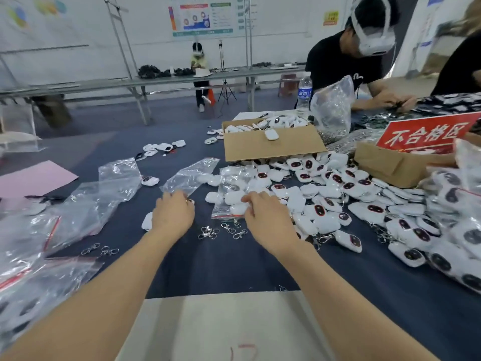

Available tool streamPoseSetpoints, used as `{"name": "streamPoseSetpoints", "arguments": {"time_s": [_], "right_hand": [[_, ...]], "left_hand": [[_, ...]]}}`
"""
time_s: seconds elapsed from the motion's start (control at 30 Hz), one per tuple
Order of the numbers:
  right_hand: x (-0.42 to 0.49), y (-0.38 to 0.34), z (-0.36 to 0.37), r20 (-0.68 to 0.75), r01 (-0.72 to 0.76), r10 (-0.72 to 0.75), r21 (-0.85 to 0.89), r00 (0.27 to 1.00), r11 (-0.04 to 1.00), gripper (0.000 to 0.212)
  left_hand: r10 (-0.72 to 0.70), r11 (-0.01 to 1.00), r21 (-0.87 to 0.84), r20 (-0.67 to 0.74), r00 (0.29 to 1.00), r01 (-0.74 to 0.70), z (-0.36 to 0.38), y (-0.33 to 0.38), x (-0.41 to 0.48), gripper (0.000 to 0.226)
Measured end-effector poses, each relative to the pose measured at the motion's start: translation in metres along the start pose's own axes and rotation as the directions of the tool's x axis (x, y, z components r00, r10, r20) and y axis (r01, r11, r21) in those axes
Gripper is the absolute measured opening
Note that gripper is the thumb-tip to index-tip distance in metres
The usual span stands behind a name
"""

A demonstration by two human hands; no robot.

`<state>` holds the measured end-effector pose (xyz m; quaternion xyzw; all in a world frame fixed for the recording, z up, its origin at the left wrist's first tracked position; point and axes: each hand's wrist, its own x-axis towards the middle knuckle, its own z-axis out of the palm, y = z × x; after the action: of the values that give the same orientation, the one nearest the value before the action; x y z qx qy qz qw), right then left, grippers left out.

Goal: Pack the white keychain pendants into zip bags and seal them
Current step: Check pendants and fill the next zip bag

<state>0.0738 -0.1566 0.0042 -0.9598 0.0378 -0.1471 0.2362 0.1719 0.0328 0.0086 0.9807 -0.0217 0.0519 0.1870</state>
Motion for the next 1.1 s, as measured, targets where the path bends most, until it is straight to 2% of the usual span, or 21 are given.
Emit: {"name": "streamPoseSetpoints", "arguments": {"time_s": [0.07, 0.17, 0.27, 0.33, 0.4, 0.47, 0.5, 0.53, 0.57, 0.6, 0.63, 0.67, 0.7, 0.73, 0.8, 0.83, 0.9, 0.97, 1.03, 1.07, 1.1], "right_hand": [[0.010, -0.007, 0.011, 0.022, 0.040, -0.039, -0.043, 0.999, 0.998, 0.034], [0.023, -0.012, 0.024, -0.009, 0.072, -0.073, -0.058, 0.997, 0.996, 0.034], [0.032, -0.011, 0.029, -0.031, 0.062, -0.063, -0.039, 0.998, 0.997, 0.034], [0.034, -0.009, 0.029, -0.058, 0.060, -0.058, 0.035, 0.997, 0.998, 0.034], [0.037, -0.009, 0.023, -0.105, 0.031, -0.003, 0.269, 0.994, 0.963, 0.032], [0.042, -0.010, 0.011, -0.115, -0.065, 0.165, 0.596, 0.980, 0.801, 0.026], [0.045, -0.009, 0.002, -0.058, -0.136, 0.270, 0.751, 0.961, 0.646, 0.023], [0.048, -0.008, -0.009, 0.056, -0.217, 0.352, 0.874, 0.934, 0.434, 0.021], [0.048, -0.005, -0.019, 0.184, -0.278, 0.373, 0.936, 0.909, 0.217, 0.024], [0.046, 0.000, -0.029, 0.275, -0.311, 0.351, 0.949, 0.895, 0.047, 0.031], [0.043, 0.005, -0.036, 0.322, -0.322, 0.329, 0.945, 0.888, -0.056, 0.038], [0.038, 0.011, -0.043, 0.341, -0.326, 0.322, 0.940, 0.883, -0.101, 0.044], [0.033, 0.015, -0.049, 0.338, -0.332, 0.331, 0.940, 0.881, -0.078, 0.048], [0.028, 0.018, -0.054, 0.319, -0.341, 0.342, 0.940, 0.884, 0.005, 0.050], [0.014, 0.019, -0.067, 0.270, -0.349, 0.312, 0.908, 0.911, 0.231, 0.051], [0.006, 0.017, -0.073, 0.266, -0.347, 0.269, 0.881, 0.926, 0.323, 0.047], [-0.014, 0.008, -0.082, 0.299, -0.332, 0.146, 0.834, 0.943, 0.440, 0.037], [-0.035, 0.001, -0.088, 0.292, -0.288, 0.067, 0.828, 0.954, 0.482, 0.039], [-0.057, -0.001, -0.095, 0.241, -0.253, 0.083, 0.865, 0.967, 0.433, 0.060], [-0.067, -0.001, -0.098, 0.206, -0.233, 0.109, 0.875, 0.973, 0.425, 0.066], [-0.077, -0.001, -0.100, 0.154, -0.196, 0.127, 0.871, 0.980, 0.451, 0.064]], "left_hand": [[-0.008, 0.998, 0.055, -0.029, 1.000, 0.009, 0.000, -0.010, 0.012, 0.039], [0.040, 0.996, 0.083, 0.016, 0.999, -0.042, 0.002, -0.017, 0.037, 0.049], [0.055, 0.996, 0.066, 0.066, 0.996, -0.059, 0.005, -0.015, 0.059, 0.037], [0.056, 0.998, 0.037, 0.041, 0.998, -0.057, 0.004, -0.010, 0.066, 0.028], [0.053, 0.996, -0.071, -0.091, 0.994, -0.059, 0.000, -0.006, 0.067, 0.021], [0.092, 0.938, -0.308, -0.213, 0.973, -0.157, -0.007, -0.002, 0.062, 0.007], [0.158, 0.884, -0.394, -0.254, 0.954, -0.252, -0.012, 0.001, 0.056, 0.008], [0.246, 0.832, -0.431, -0.279, 0.928, -0.350, -0.018, 0.005, 0.047, 0.017], [0.332, 0.787, -0.436, -0.295, 0.896, -0.436, -0.022, 0.007, 0.039, 0.024], [0.404, 0.752, -0.422, -0.311, 0.860, -0.506, -0.028, 0.010, 0.029, 0.028], [0.460, 0.717, -0.411, -0.328, 0.825, -0.563, -0.033, 0.012, 0.020, 0.029], [0.492, 0.687, -0.418, -0.334, 0.804, -0.594, -0.039, 0.014, 0.012, 0.030], [0.503, 0.662, -0.445, -0.333, 0.798, -0.603, -0.044, 0.015, 0.004, 0.030], [0.508, 0.646, -0.476, -0.316, 0.801, -0.597, -0.050, 0.017, -0.004, 0.032], [0.549, 0.631, -0.502, -0.249, 0.798, -0.591, -0.060, 0.025, -0.020, 0.038], [0.580, 0.633, -0.496, -0.204, 0.788, -0.595, -0.064, 0.031, -0.027, 0.041], [0.624, 0.642, -0.470, -0.138, 0.769, -0.605, -0.069, 0.046, -0.045, 0.044], [0.637, 0.629, -0.483, -0.127, 0.760, -0.609, -0.070, 0.063, -0.063, 0.043], [0.642, 0.613, -0.509, -0.124, 0.757, -0.604, -0.069, 0.078, -0.084, 0.042], [0.645, 0.594, -0.534, -0.130, 0.753, -0.601, -0.069, 0.083, -0.095, 0.039], [0.646, 0.571, -0.566, -0.137, 0.751, -0.595, -0.070, 0.087, -0.104, 0.036]]}}
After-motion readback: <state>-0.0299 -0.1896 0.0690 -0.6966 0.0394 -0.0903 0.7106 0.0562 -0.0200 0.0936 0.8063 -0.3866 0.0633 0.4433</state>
